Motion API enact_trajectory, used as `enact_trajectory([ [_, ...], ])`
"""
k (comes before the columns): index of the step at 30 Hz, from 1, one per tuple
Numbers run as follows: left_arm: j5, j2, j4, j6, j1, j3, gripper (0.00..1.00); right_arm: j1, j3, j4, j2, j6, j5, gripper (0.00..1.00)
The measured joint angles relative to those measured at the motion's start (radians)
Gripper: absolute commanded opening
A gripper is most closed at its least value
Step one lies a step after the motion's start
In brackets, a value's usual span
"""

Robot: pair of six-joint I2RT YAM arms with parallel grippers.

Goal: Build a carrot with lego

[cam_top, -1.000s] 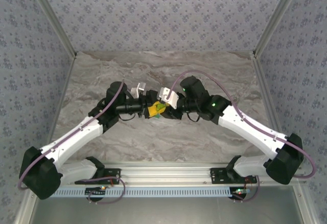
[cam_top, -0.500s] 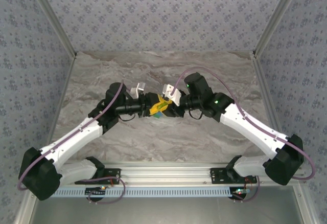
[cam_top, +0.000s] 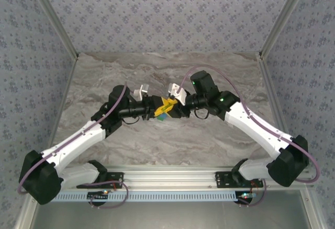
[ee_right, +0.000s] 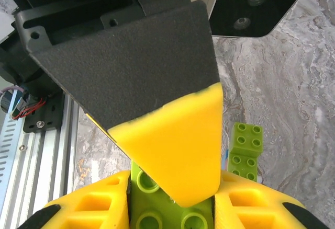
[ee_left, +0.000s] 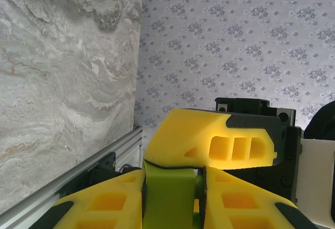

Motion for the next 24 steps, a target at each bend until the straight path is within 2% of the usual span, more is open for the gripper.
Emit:
enact_trajectory([
  [4, -0.006, -0.004, -0.002, 0.0, 0.0, 0.0, 0.19, -0.003, 0.01, -0.005, 0.009, -0.006, -0.007, 0.48],
  [7, 0.003, -0.005, 0.0, 0.0, -0.015, 0.0, 0.19, -0.002, 0.009, 0.014, 0.009, 0.0, -0.005, 0.64],
  [12, 0.016, -0.005, 0.009, -0.01, -0.019, -0.005, 0.18, -0.02, -0.033, 0.097, -0.018, 0.044, 0.002, 0.99],
  [20, -0.007, -0.032, 0.076, -0.092, 0.014, -0.076, 0.18, -0.101, -0.214, 0.344, -0.176, 0.206, -0.016, 1.0],
  [24, -0.039, -0.065, 0.095, -0.131, 0.048, -0.095, 0.18, -0.123, -0.241, 0.427, -0.197, 0.288, -0.064, 1.0],
])
